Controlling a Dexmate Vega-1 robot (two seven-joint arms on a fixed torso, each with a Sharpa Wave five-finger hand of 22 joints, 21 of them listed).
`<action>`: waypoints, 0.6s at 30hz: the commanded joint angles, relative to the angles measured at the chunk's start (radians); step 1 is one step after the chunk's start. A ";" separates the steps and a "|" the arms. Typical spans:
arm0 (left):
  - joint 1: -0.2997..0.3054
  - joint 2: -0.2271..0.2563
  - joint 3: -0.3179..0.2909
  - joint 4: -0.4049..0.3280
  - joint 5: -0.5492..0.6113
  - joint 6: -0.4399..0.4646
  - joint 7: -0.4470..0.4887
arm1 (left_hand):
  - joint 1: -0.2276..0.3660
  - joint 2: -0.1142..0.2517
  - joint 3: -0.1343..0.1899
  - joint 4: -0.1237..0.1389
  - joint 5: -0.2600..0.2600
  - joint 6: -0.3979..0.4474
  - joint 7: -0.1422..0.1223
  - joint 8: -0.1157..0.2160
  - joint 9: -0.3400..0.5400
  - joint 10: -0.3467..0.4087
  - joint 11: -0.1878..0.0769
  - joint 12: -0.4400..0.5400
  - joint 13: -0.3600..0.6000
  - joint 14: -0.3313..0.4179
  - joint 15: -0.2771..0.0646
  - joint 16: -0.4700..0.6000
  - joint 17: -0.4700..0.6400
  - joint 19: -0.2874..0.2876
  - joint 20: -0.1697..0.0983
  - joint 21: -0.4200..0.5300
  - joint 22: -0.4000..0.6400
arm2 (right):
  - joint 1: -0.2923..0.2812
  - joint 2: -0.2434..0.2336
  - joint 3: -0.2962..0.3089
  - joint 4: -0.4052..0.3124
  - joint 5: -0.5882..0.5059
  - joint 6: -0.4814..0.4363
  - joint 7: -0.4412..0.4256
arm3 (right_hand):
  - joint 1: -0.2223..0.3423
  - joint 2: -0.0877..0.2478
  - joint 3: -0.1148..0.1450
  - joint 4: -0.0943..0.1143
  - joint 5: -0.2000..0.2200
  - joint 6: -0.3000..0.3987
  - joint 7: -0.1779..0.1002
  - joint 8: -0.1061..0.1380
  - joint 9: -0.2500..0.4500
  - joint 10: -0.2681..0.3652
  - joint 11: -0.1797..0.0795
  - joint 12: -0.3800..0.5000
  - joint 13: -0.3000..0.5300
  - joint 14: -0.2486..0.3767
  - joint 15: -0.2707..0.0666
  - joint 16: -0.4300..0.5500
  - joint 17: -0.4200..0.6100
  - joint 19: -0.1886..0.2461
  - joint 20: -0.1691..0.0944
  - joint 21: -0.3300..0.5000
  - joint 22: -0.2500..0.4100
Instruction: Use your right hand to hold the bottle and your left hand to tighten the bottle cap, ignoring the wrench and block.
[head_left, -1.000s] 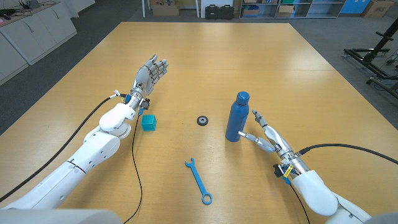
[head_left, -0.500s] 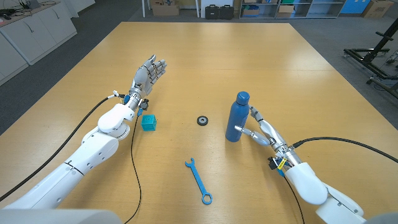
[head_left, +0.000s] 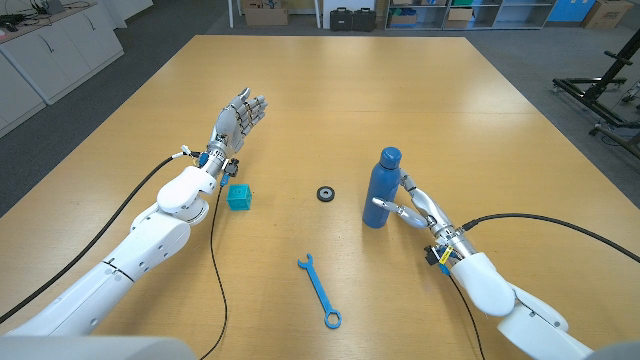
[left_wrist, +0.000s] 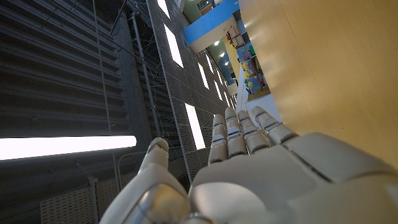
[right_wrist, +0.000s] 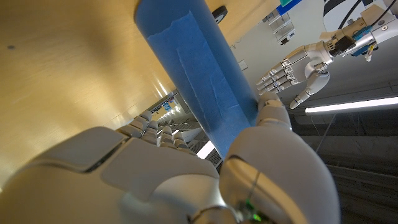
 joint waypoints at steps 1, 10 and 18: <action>-0.019 -0.004 0.012 0.009 0.001 0.022 0.002 | 0.005 0.009 0.009 -0.001 0.001 0.013 0.000 -0.001 0.004 0.013 0.002 0.000 0.002 0.006 -0.006 0.000 0.003 0.004 -0.055 -0.001 0.002 | 0.055 0.003 -0.059 0.055 0.028 0.018 -0.003 | 0.011 0.004 -0.003 -0.003 0.009 -0.138 0.020 0.005 0.006 -0.058 -0.006 0.007 0.002 -0.076 -0.003 0.006 0.004 0.007 -0.002 0.009 0.005; -0.014 -0.002 0.009 0.003 0.007 0.024 0.014 | 0.005 0.010 0.009 -0.001 0.002 0.018 0.000 0.000 0.004 0.013 0.001 -0.001 0.002 0.007 -0.006 0.000 0.003 0.005 -0.055 -0.001 0.002 | 0.078 -0.010 -0.087 0.062 0.030 0.045 -0.008 | 0.014 0.005 -0.005 -0.003 0.012 -0.126 0.014 0.010 0.005 -0.048 -0.014 0.012 0.002 -0.065 -0.005 0.010 0.004 0.017 -0.003 0.012 0.005; 0.011 -0.001 -0.002 -0.005 0.003 0.017 0.026 | 0.006 0.012 0.010 0.000 0.002 0.023 -0.003 0.001 0.004 0.014 0.001 -0.001 0.002 0.009 -0.007 0.001 0.003 0.005 -0.055 -0.001 0.002 | 0.113 -0.018 -0.119 0.072 0.047 0.047 0.020 | 0.016 0.006 -0.006 -0.003 0.015 -0.120 0.012 0.012 0.005 -0.037 -0.015 0.017 0.002 -0.059 -0.005 0.012 0.005 0.023 -0.003 0.013 0.005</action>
